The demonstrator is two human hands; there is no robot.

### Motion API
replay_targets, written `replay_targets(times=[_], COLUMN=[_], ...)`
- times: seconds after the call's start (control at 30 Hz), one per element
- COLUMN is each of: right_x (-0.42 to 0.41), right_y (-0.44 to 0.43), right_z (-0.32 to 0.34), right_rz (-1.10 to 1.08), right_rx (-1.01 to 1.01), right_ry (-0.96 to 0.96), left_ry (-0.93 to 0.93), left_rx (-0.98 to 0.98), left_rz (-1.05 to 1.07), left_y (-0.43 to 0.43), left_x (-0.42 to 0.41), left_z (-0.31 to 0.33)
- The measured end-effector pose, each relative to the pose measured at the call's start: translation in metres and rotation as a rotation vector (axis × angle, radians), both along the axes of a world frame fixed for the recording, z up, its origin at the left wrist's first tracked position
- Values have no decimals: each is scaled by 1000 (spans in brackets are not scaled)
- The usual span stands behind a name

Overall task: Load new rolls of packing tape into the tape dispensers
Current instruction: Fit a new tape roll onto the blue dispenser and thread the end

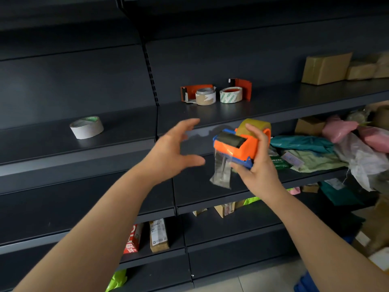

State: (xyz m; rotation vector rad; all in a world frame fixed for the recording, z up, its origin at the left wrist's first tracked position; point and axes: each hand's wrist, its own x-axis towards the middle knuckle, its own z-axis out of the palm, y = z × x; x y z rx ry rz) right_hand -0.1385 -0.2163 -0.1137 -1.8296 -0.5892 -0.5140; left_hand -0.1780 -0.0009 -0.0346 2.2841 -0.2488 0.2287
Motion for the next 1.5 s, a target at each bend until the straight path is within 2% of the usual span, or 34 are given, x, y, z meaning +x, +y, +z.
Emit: replay_targets(times=[0.1,0.2,0.27,0.37,0.57,0.63,0.73,0.87,1.1,1.27,1.37,1.5], right_x=[-2,-3,-2,-2,0,1,-4,-10,-22,-24,-27,-22], right_y=[4,7,8,10,11,9,9,13,17,14,16,19], right_z=[1,1,2,6,10,7,3,-1,-8,-1,-4,-7], right_rz=[65,111,157,223,291,336,437,560,665,690,673,515], right_rx=[-17,21,74,119,56,38,13,21,-17,-34,-24,89], right_ry=[4,27,60,120,291,354,421,502,630,687,723,788], left_ry=[-131,-326,-386,-487,-864,-840,-692,-588,-335,-252,-276,-373], left_rx=[84,361,466,422,226,60,-164,-172,-515,-694,-655,-414], left_rz=[-165,-153,-132,-83,-129,-55,87,255,346,442,409,166], left_y=[-14,-20,-19,-19,-27,-28,-24,-10,2,4,2,-11], left_x=[-1,3,6,8,-2,-3,-1,9,15,18,16,6], left_z=[-3,-6,-9,-12,-5,6,23,26,22,24,26,24])
